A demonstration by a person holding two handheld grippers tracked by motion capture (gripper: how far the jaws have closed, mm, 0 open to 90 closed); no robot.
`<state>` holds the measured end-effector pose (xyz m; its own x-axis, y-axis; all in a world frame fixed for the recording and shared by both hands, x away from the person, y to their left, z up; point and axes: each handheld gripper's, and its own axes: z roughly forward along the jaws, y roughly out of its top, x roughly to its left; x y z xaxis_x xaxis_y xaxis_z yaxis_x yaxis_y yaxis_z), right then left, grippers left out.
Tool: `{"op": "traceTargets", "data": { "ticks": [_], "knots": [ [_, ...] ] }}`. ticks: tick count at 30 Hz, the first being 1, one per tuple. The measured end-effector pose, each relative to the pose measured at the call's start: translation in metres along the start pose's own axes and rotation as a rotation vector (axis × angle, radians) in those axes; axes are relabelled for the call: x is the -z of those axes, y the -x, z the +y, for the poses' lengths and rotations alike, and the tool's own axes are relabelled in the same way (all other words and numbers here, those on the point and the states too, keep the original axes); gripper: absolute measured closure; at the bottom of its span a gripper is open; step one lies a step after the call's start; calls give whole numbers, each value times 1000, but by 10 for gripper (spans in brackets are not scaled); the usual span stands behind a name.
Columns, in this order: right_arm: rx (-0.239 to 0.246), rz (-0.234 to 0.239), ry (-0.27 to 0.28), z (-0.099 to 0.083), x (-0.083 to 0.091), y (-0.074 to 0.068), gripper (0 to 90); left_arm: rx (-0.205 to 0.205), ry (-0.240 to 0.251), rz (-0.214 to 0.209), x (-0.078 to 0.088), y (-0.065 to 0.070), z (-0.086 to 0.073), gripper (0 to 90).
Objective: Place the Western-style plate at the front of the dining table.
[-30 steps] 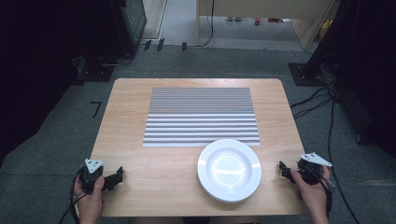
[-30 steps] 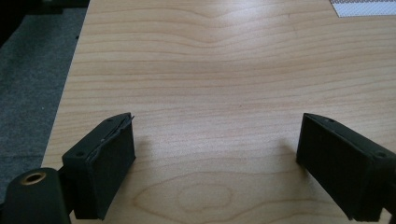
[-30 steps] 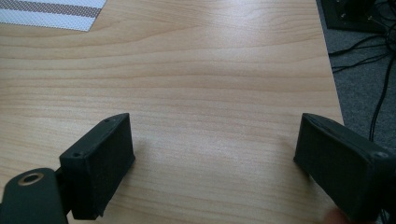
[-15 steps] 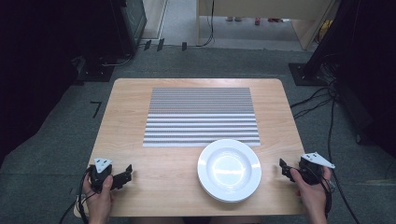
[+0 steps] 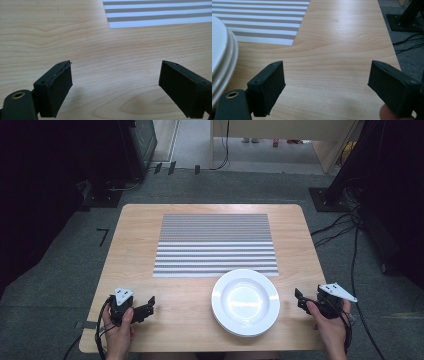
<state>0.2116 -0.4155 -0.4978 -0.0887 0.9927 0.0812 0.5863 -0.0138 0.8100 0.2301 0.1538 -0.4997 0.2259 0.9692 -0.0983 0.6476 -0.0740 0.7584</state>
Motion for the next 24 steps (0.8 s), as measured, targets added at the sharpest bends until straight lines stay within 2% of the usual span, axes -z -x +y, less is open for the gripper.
{"op": "traceTargets", "data": {
  "ticks": [7, 12, 15, 16, 17, 20, 22, 24],
  "knots": [
    [-4, 27, 19, 4, 4, -10, 136, -5, 11, -37, -3, 18, 5, 116],
    [4, 40, 28, 5, 6, -17, 136, -27, -3, -58, -6, 33, 5, 116],
    [34, 18, 30, 6, 7, -21, 136, -34, -9, -77, -6, 42, 6, 116],
    [41, 21, 28, 8, 7, -24, 136, -45, -14, -88, -8, 48, 7, 115],
    [41, 21, 28, 8, 7, -24, 136, -45, -14, -88, -8, 48, 7, 115],
    [54, 18, 33, 13, 7, -30, 136, -58, -21, -109, -10, 60, 8, 115],
    [77, 2, 38, 20, 7, -35, 136, -69, -32, -128, -13, 69, 7, 115],
    [98, 2, 41, 29, 6, -44, 136, -93, -49, -151, -18, 83, 6, 115]
  ]
}}
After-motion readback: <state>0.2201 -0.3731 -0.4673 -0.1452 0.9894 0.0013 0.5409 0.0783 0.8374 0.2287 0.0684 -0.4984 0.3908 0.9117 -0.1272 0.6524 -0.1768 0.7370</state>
